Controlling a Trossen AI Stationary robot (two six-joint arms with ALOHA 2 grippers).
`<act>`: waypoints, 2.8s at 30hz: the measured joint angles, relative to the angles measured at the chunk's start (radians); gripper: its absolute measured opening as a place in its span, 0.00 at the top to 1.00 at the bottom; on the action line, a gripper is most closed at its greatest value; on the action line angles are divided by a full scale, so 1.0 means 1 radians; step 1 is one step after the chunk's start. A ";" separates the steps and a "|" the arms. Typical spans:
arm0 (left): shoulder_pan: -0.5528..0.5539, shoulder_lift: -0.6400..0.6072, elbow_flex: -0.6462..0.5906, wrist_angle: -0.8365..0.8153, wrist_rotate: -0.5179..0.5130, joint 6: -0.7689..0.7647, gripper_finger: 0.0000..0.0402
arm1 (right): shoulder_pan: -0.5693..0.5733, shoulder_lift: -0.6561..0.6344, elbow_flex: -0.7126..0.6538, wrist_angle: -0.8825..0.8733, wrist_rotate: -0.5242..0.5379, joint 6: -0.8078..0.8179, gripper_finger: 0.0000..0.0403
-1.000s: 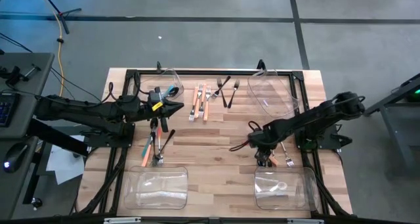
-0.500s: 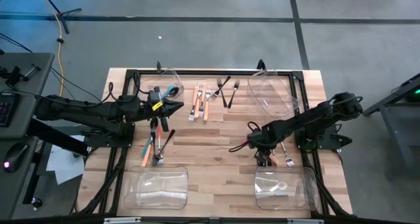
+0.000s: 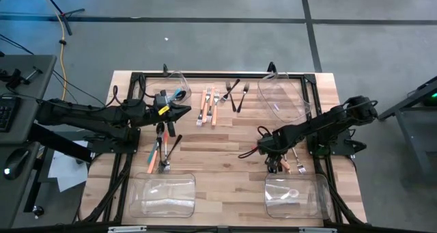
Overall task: Sort silverware by color (type)
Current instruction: Put the light orange fork into the bottom left transparent bin
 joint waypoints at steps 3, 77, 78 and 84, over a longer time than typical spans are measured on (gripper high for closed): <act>0.000 0.000 0.000 0.000 0.000 0.000 1.00 | 0.000 0.000 0.000 0.001 0.000 0.021 0.58; 0.041 0.000 0.000 0.002 -0.003 -0.053 1.00 | -0.002 0.000 0.052 -0.041 -0.043 -0.214 0.56; 0.041 0.000 0.000 0.003 -0.003 -0.053 1.00 | -0.002 0.001 0.044 -0.042 -0.045 -0.213 0.56; 0.041 0.000 0.000 0.002 -0.003 -0.053 1.00 | -0.002 -0.001 0.004 -0.032 -0.063 -0.204 0.56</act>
